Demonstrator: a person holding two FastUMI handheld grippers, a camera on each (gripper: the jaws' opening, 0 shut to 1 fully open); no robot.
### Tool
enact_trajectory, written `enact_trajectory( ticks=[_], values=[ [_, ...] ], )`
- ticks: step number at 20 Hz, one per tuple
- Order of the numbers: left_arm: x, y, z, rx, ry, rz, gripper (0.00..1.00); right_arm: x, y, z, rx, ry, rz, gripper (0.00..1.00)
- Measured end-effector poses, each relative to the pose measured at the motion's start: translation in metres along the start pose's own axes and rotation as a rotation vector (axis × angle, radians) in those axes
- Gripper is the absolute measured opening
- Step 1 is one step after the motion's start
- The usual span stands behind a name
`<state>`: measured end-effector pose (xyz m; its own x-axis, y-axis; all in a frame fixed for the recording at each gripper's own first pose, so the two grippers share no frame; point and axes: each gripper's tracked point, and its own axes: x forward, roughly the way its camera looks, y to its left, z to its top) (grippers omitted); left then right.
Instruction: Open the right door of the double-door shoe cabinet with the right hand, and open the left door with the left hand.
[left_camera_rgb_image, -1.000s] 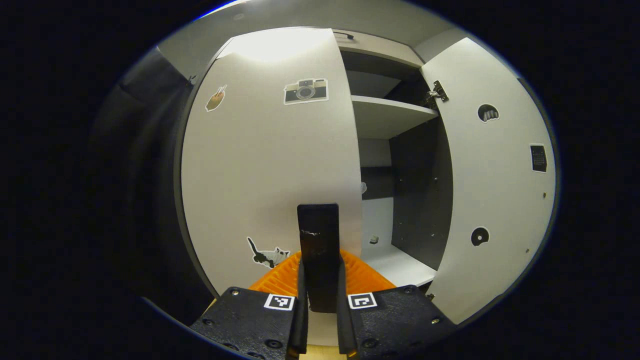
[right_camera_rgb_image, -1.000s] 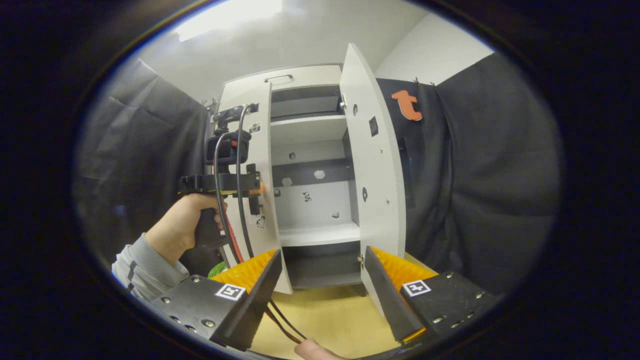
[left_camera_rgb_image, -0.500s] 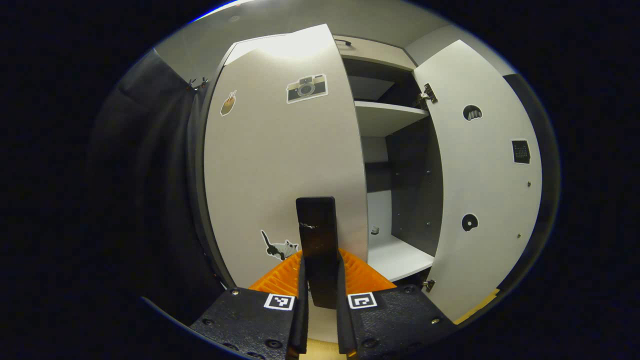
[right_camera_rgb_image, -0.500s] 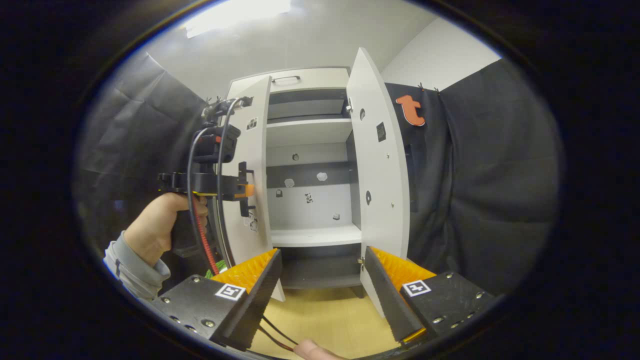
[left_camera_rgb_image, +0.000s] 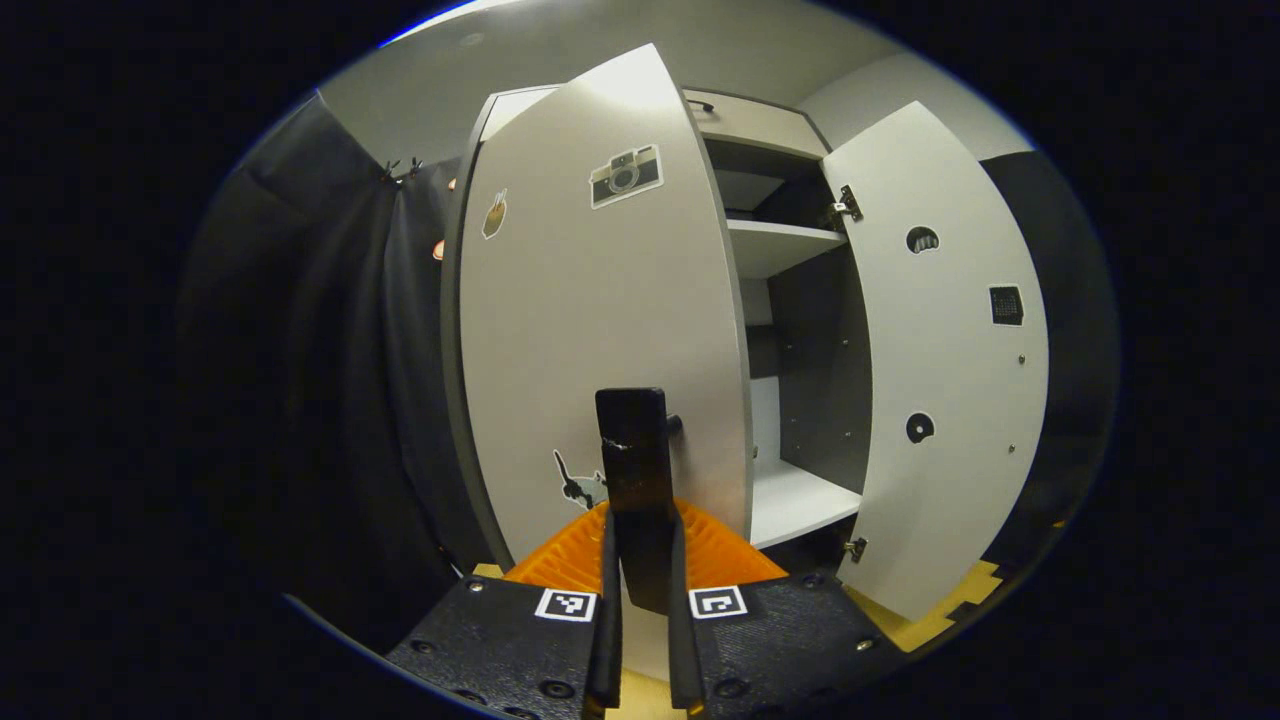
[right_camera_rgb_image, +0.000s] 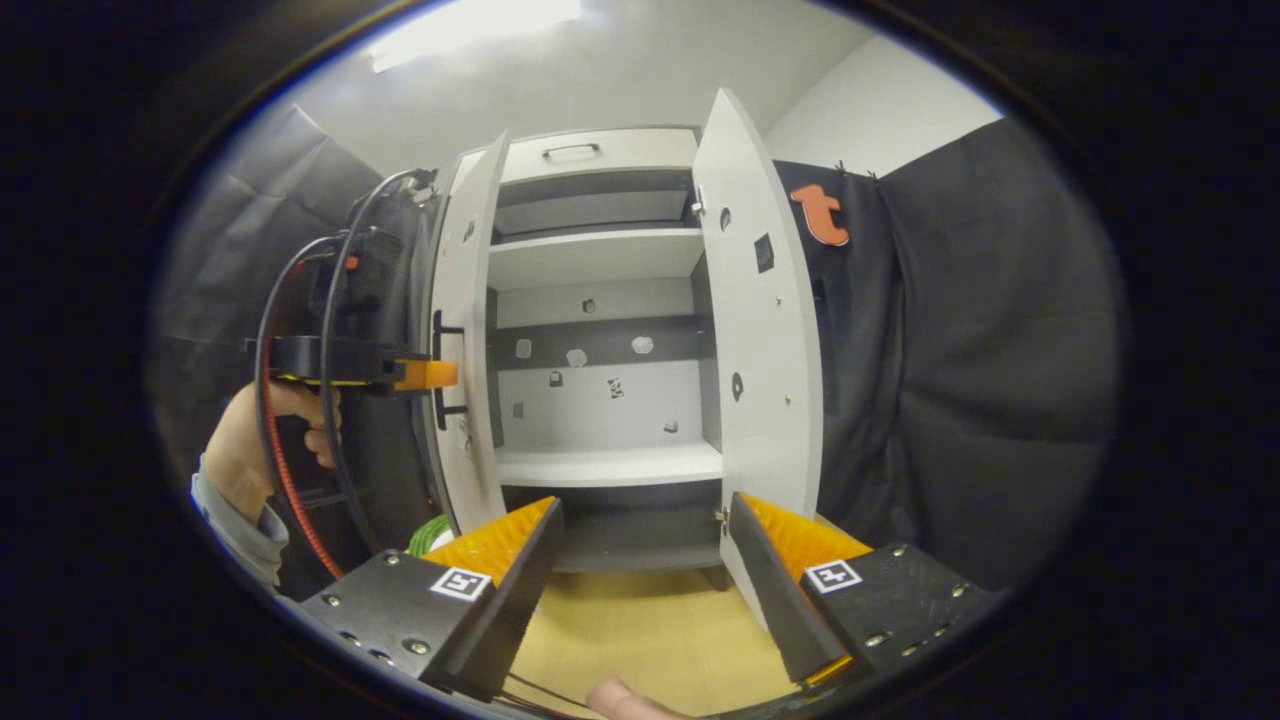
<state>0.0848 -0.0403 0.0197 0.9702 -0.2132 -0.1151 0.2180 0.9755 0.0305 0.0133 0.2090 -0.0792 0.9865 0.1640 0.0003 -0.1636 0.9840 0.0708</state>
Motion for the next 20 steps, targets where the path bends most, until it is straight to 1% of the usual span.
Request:
enact_trajectory(
  ticks=[3,7,8,11,12,20],
  values=[
    [-0.014,0.014,-0.001,-0.019,-0.001,-0.010,0.19,-0.001,0.007,0.001,-0.006,-0.004,0.006,0.98],
    [-0.031,0.038,-0.002,-0.032,-0.001,0.023,0.19,-0.001,0.017,-0.001,-0.003,-0.005,0.014,0.98],
    [-0.035,0.043,-0.002,-0.039,0.000,0.033,0.16,0.000,0.021,-0.001,-0.002,-0.006,0.019,0.98],
    [-0.043,0.056,-0.004,-0.043,0.001,0.046,0.15,0.002,0.032,-0.005,-0.011,0.002,0.033,0.98],
    [-0.045,0.061,-0.004,-0.038,-0.001,0.057,0.16,0.002,0.036,-0.007,-0.016,0.005,0.038,0.98],
    [-0.059,0.110,-0.008,-0.028,-0.017,0.178,0.03,0.002,0.050,-0.010,-0.027,0.006,0.056,0.98]
  ],
)
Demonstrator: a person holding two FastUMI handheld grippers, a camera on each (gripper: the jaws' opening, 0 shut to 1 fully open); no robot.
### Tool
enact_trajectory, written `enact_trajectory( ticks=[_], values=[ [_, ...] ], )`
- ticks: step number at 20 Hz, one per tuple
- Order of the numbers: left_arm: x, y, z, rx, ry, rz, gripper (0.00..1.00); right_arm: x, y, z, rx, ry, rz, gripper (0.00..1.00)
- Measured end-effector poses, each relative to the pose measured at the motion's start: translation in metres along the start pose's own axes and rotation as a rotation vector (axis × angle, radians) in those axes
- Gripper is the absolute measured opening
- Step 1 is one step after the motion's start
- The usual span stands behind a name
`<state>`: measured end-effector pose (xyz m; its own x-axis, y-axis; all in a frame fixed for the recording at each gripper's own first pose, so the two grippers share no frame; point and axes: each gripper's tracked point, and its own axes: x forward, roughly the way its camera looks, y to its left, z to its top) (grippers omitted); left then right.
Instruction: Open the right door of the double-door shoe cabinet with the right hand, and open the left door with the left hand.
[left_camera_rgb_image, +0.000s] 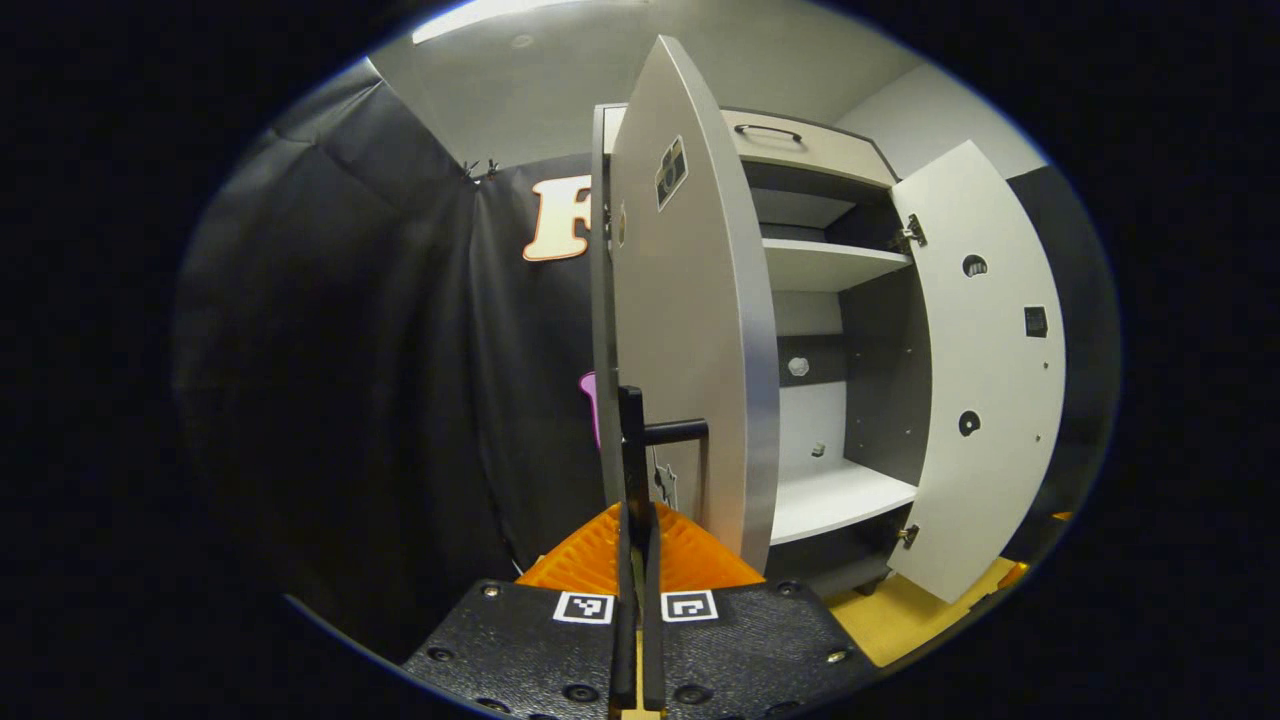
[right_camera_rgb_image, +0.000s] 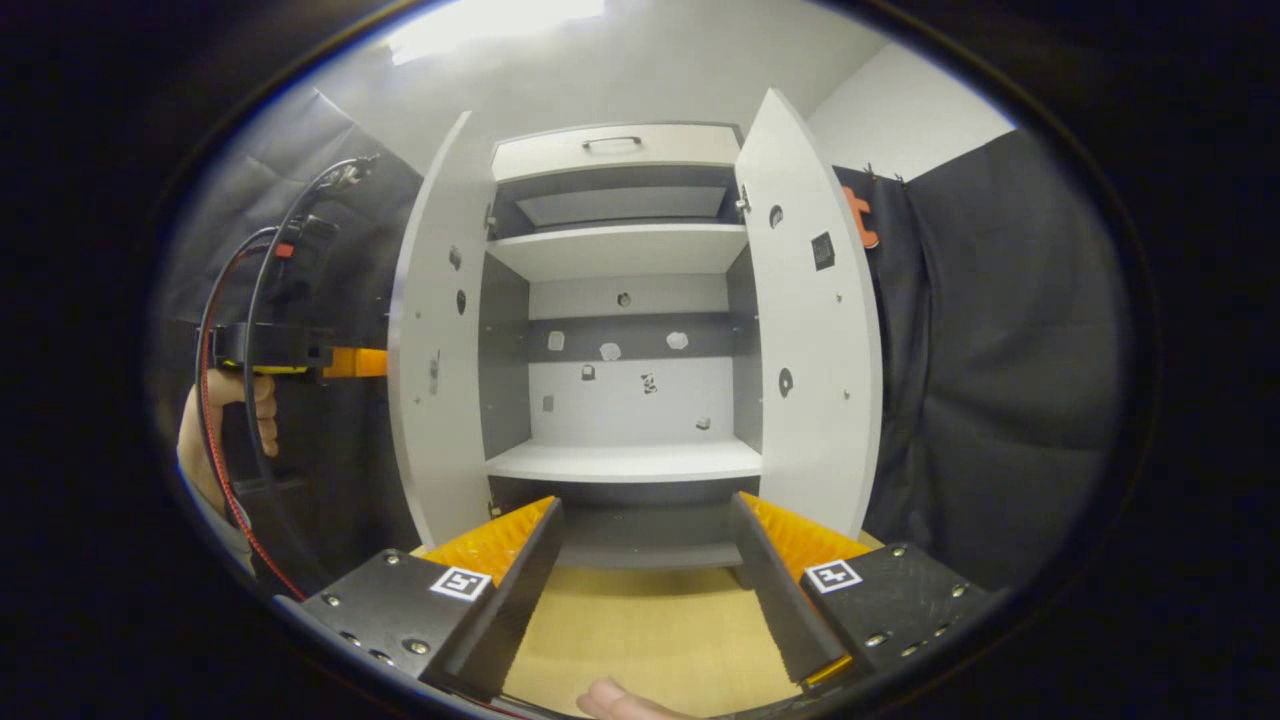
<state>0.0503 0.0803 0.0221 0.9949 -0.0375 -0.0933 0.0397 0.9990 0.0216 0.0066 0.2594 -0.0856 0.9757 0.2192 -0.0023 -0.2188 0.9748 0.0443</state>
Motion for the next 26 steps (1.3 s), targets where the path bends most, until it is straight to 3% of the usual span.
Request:
enact_trajectory(
  ticks=[4,20,21,22,26],
  values=[
    [0.000,0.024,-0.001,-0.026,0.000,0.036,0.00,0.001,0.000,-0.002,0.008,0.001,-0.002,0.98],
    [0.001,0.042,-0.004,-0.048,-0.047,-0.007,0.01,0.009,0.003,-0.012,0.004,0.024,-0.014,0.98],
    [0.000,0.042,-0.006,-0.050,-0.051,-0.002,0.01,0.008,0.002,-0.011,0.005,0.021,-0.017,0.94],
    [-0.002,0.044,-0.007,-0.057,-0.049,0.014,0.01,0.008,0.001,-0.010,0.006,0.018,-0.019,0.98],
    [-0.021,0.045,0.000,-0.072,-0.094,0.021,0.07,0.008,-0.003,-0.009,0.007,0.014,-0.027,0.98]
  ],
)
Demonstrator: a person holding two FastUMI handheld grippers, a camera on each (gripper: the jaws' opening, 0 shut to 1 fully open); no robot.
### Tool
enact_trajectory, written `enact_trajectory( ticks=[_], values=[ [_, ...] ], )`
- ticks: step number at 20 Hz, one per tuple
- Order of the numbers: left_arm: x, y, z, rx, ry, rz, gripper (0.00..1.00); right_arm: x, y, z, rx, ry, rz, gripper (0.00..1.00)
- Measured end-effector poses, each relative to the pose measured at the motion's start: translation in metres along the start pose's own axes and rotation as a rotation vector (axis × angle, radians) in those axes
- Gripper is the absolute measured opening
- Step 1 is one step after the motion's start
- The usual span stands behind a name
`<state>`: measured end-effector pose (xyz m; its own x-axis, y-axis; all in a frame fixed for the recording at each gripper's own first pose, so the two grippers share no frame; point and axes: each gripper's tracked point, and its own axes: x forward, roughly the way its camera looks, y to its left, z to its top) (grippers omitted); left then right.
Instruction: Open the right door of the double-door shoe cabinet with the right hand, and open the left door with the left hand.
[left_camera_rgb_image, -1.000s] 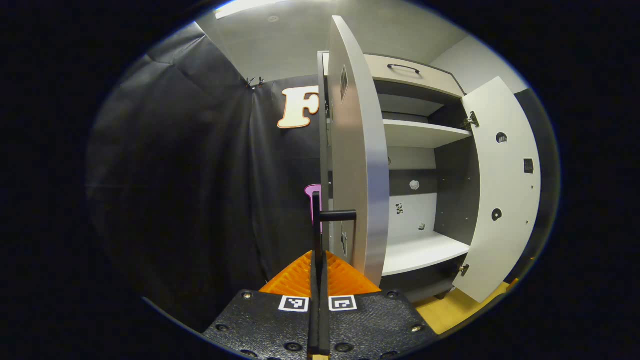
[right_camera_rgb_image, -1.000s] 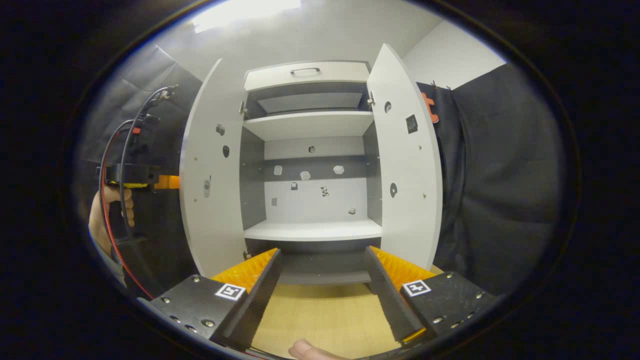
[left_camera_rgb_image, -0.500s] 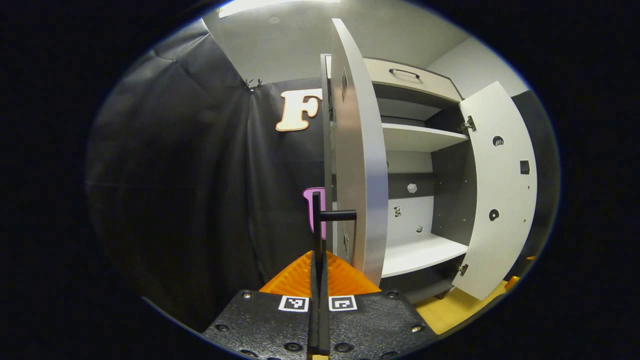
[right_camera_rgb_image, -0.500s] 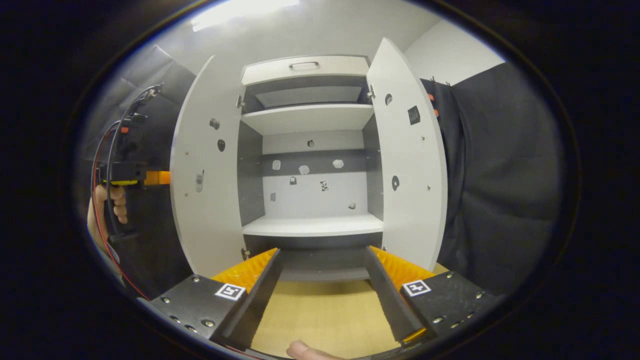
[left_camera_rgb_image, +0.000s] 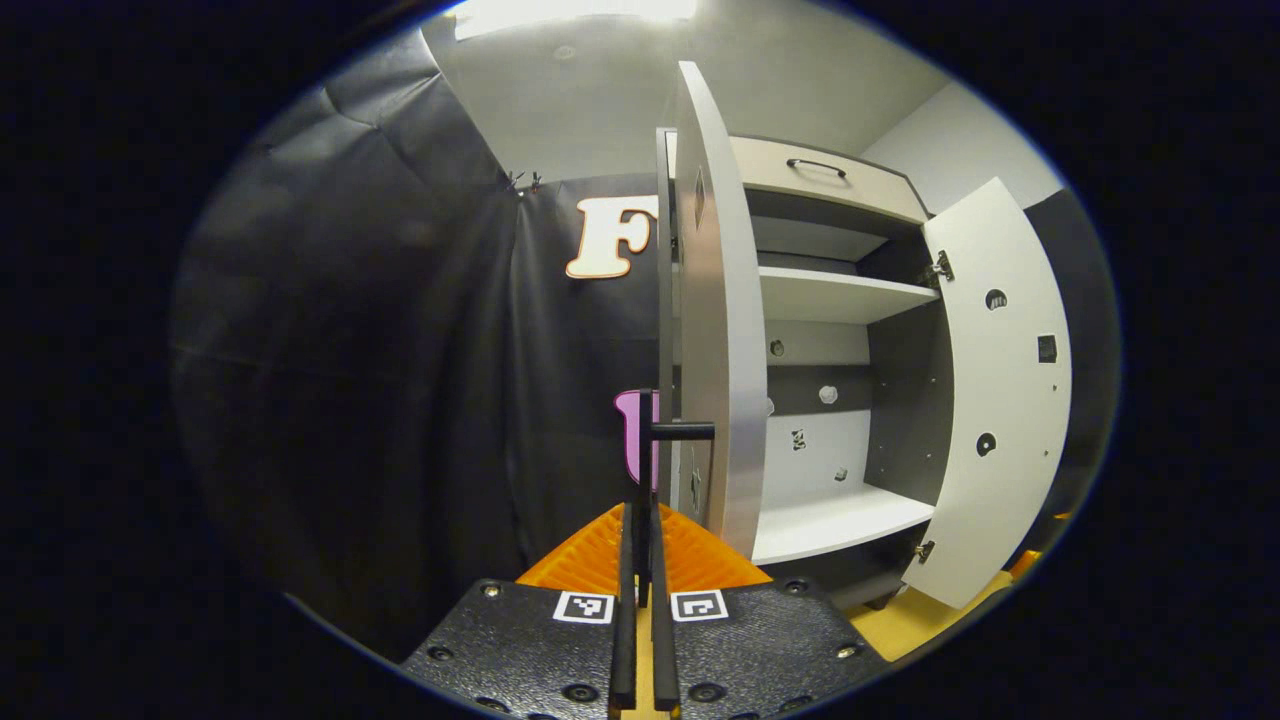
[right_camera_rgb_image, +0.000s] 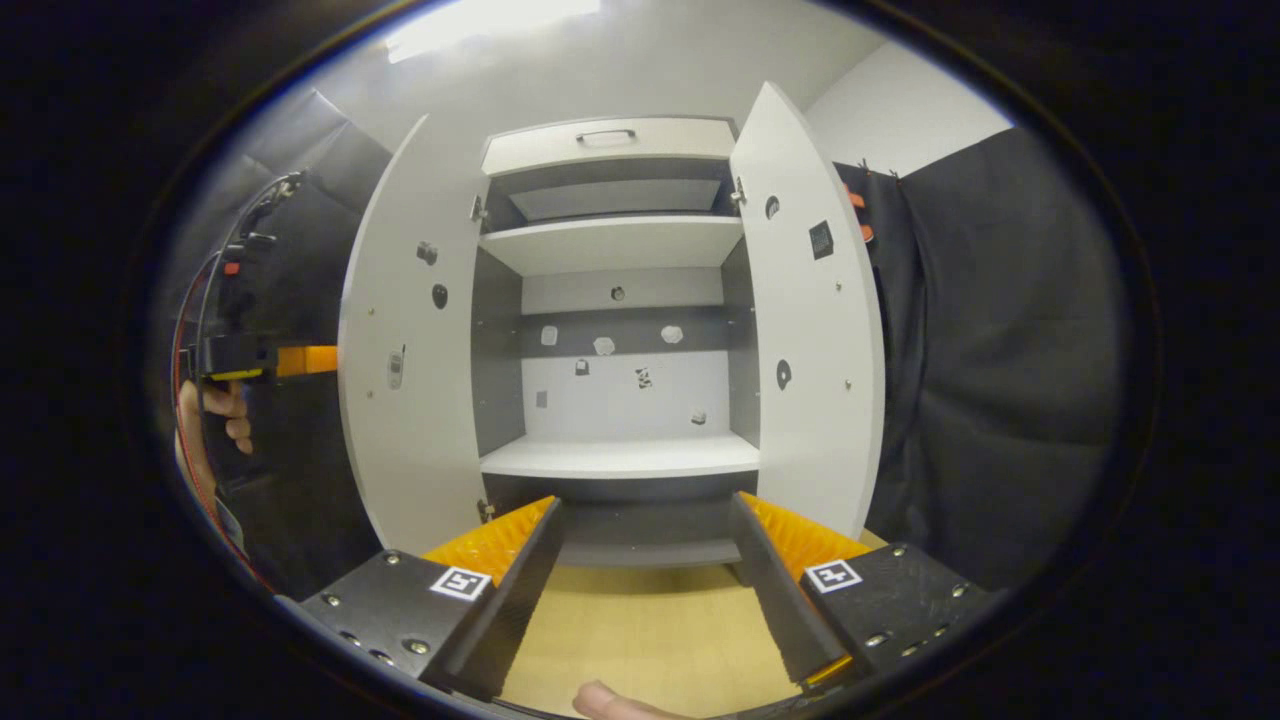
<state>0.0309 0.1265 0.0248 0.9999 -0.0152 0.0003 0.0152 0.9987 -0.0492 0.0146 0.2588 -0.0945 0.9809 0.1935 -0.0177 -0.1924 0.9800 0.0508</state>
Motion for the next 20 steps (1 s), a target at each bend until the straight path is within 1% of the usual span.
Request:
enact_trajectory(
  ticks=[1,3,4,5,6,7,8,9,10,12,14,17,20],
  values=[
    [-0.005,0.002,0.000,-0.007,0.002,0.011,0.07,0.000,0.000,0.000,0.001,0.000,0.000,0.98],
    [-0.015,0.004,0.000,-0.016,-0.003,0.024,0.22,-0.001,-0.001,0.000,0.003,0.000,0.000,0.98],
    [-0.021,0.006,-0.001,-0.013,-0.004,0.034,0.24,-0.001,-0.001,-0.001,0.003,0.000,0.000,0.94],
    [-0.026,0.007,-0.002,-0.015,-0.003,0.038,0.31,-0.001,-0.002,0.000,0.003,0.000,0.000,0.98],
    [-0.032,0.006,-0.003,-0.020,0.002,0.041,0.38,-0.001,-0.003,-0.001,0.003,-0.001,-0.002,0.98],
    [-0.039,0.003,-0.005,-0.024,0.005,0.036,0.46,-0.001,-0.003,0.000,0.002,-0.002,-0.002,0.94],
    [-0.042,0.001,-0.006,-0.025,0.003,0.030,0.53,-0.002,-0.004,0.000,0.003,-0.003,-0.003,0.98],
    [-0.046,-0.004,-0.007,-0.018,0.000,0.016,0.61,-0.002,-0.005,0.001,0.002,-0.004,-0.005,0.98],
    [-0.050,-0.005,-0.008,-0.008,-0.003,0.015,0.76,-0.003,-0.006,0.001,0.003,-0.006,-0.009,0.98],
    [-0.060,-0.004,-0.014,0.001,0.008,0.039,0.92,-0.003,-0.010,0.002,-0.005,-0.007,-0.021,0.98],
    [-0.074,-0.006,-0.023,-0.015,0.030,0.065,0.98,-0.003,-0.014,0.001,-0.013,-0.009,-0.028,0.98],
    [-0.094,-0.026,-0.031,-0.025,0.024,0.032,0.96,-0.004,-0.018,-0.001,-0.004,-0.007,-0.022,0.98],
    [-0.108,-0.036,-0.038,-0.017,0.022,0.045,0.96,-0.005,-0.024,-0.002,0.001,-0.007,-0.025,0.98]
  ],
)
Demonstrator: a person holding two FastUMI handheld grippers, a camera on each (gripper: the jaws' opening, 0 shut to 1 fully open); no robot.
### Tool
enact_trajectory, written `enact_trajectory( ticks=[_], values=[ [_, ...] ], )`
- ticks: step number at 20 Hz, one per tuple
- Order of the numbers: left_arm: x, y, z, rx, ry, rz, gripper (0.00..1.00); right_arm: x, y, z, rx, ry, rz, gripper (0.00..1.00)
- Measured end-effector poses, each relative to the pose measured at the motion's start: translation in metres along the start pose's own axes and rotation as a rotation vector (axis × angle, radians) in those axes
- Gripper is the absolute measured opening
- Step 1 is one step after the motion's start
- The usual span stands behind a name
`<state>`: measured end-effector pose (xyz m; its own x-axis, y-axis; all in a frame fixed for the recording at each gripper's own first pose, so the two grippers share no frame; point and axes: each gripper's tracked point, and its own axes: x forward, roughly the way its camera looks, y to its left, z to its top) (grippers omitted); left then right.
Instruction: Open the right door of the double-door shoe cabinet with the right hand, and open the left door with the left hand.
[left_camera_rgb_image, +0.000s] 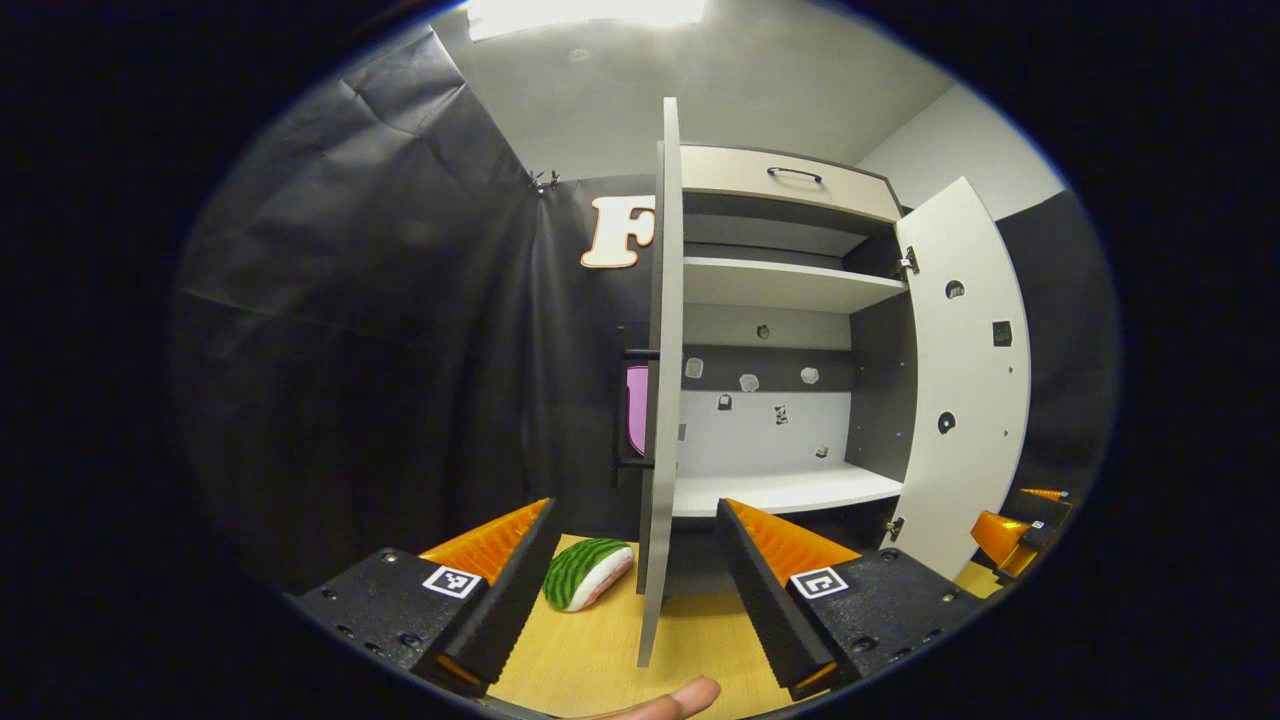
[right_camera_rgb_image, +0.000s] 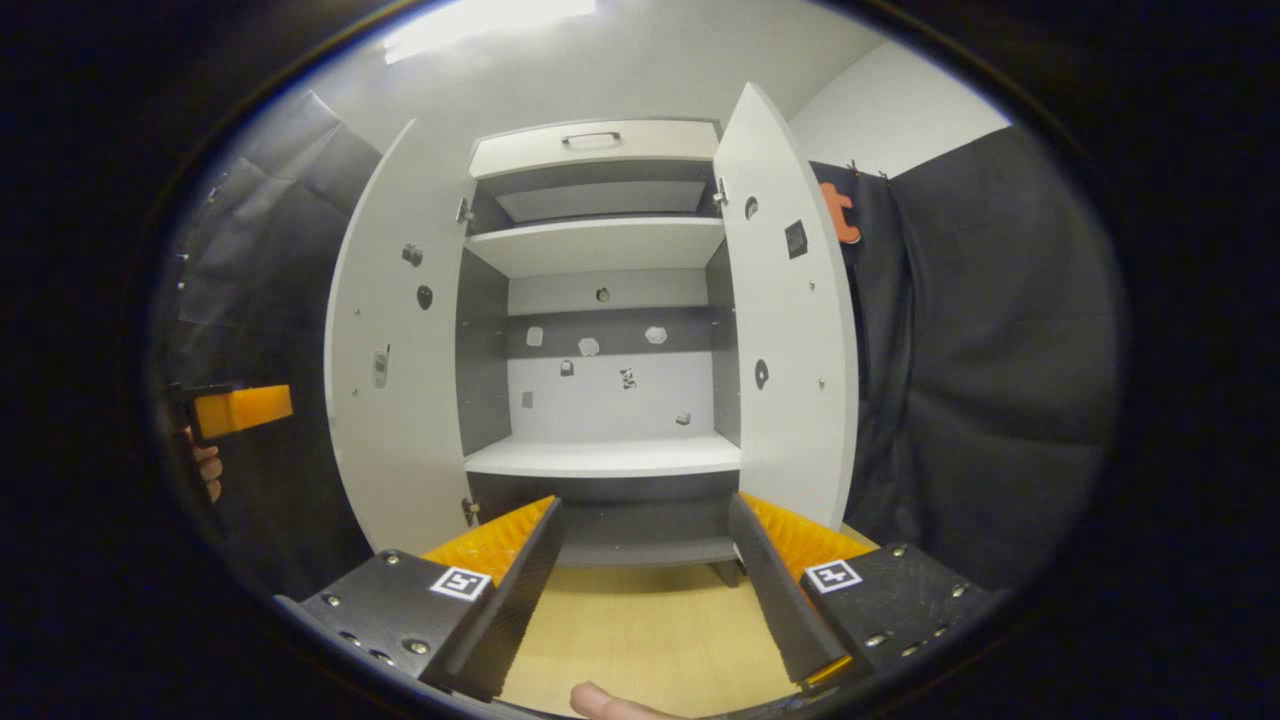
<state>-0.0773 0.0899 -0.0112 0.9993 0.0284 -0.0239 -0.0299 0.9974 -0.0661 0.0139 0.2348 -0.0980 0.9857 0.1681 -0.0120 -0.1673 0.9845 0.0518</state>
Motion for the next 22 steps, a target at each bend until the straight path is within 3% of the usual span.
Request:
enact_trajectory(
  ticks=[3,4,5,11,12,13,22],
  values=[
    [-0.012,-0.019,-0.007,0.017,-0.023,0.003,0.96,-0.003,-0.003,-0.001,0.003,-0.005,0.010,0.99],
    [-0.016,-0.029,-0.009,0.023,-0.028,-0.007,0.96,-0.005,-0.002,0.000,0.001,-0.010,0.020,0.94],
    [-0.019,-0.040,-0.013,0.026,-0.029,-0.019,0.96,-0.007,-0.003,0.001,-0.001,-0.015,0.026,0.98],
    [-0.023,-0.104,-0.037,0.006,0.026,-0.100,0.96,-0.017,-0.019,0.010,0.013,-0.051,0.033,0.98],
    [-0.022,-0.111,-0.042,0.013,0.033,-0.108,0.96,-0.019,-0.024,0.014,0.014,-0.066,0.026,0.94],
    [-0.020,-0.118,-0.045,0.023,0.034,-0.115,0.97,-0.020,-0.028,0.018,0.016,-0.078,0.021,0.98],
    [-0.007,-0.155,-0.074,-0.016,0.068,-0.141,0.96,-0.023,-0.049,0.014,-0.031,-0.076,0.003,0.98]
  ],
)
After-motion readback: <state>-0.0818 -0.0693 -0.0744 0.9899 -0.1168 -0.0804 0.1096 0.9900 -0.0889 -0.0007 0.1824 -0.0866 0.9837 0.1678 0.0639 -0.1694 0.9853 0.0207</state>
